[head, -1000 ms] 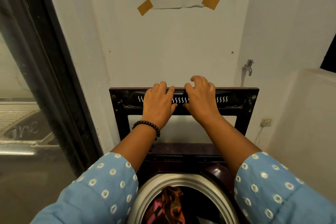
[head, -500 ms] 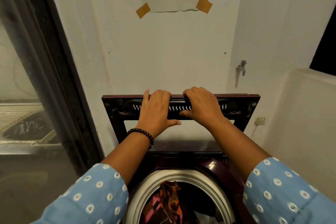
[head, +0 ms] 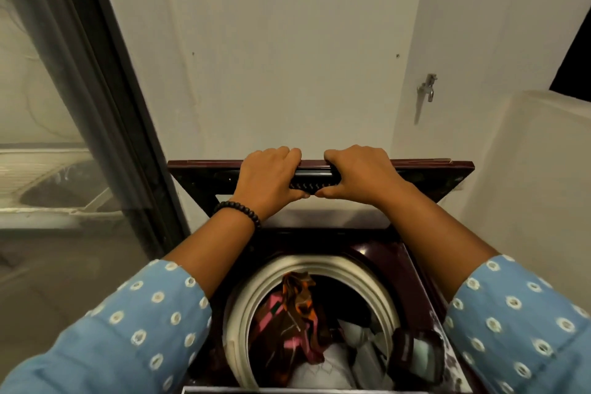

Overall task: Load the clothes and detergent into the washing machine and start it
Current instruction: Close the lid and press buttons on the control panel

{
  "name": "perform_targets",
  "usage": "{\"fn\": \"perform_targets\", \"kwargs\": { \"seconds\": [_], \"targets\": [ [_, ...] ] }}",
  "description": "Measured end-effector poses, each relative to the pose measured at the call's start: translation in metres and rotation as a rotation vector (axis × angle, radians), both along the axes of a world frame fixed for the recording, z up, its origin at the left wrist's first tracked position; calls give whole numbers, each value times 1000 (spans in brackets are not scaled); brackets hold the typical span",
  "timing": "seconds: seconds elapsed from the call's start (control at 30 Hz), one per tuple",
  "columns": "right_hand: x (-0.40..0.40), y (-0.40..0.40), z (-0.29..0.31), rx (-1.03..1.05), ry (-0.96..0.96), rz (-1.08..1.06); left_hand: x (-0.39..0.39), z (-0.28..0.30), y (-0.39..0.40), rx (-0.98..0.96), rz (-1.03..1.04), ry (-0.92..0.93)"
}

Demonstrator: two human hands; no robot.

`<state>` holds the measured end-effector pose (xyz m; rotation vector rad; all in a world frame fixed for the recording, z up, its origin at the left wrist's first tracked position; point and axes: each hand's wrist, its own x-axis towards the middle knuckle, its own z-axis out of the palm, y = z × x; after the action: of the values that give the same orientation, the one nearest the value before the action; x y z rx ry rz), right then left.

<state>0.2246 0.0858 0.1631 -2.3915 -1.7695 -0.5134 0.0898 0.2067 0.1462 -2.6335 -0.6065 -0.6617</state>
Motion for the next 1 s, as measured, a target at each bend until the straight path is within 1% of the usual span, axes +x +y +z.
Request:
{"fn": "perform_targets", "kwargs": {
  "seconds": [0.1, 0.3, 0.43, 0.5, 0.63, 0.8, 1.0],
  "targets": [
    [-11, -12, -5, -34, -3, 19, -11, -3, -12, -18, -1, 54],
    [-30, -29, -21, -58, -52, 32, -31, -19, -24, -5, -45, 88],
    [-45, -41, -34, -88, -70, 19, -47, -38, -34, 43, -158, 22],
    [-52, -48, -40, -98, -77, 16, -52, -47, -37, 68, -169, -1],
    [-63, -62, -58, -120, -103, 26, -64, -63, -50, 73, -173, 14],
    [-79, -74, -81, -138, -73, 4, -76, -84, -61, 1, -190, 7],
    [-95, -87, -96, -131, 50, -37, -91, -100, -77, -135, -174, -12]
  ]
}}
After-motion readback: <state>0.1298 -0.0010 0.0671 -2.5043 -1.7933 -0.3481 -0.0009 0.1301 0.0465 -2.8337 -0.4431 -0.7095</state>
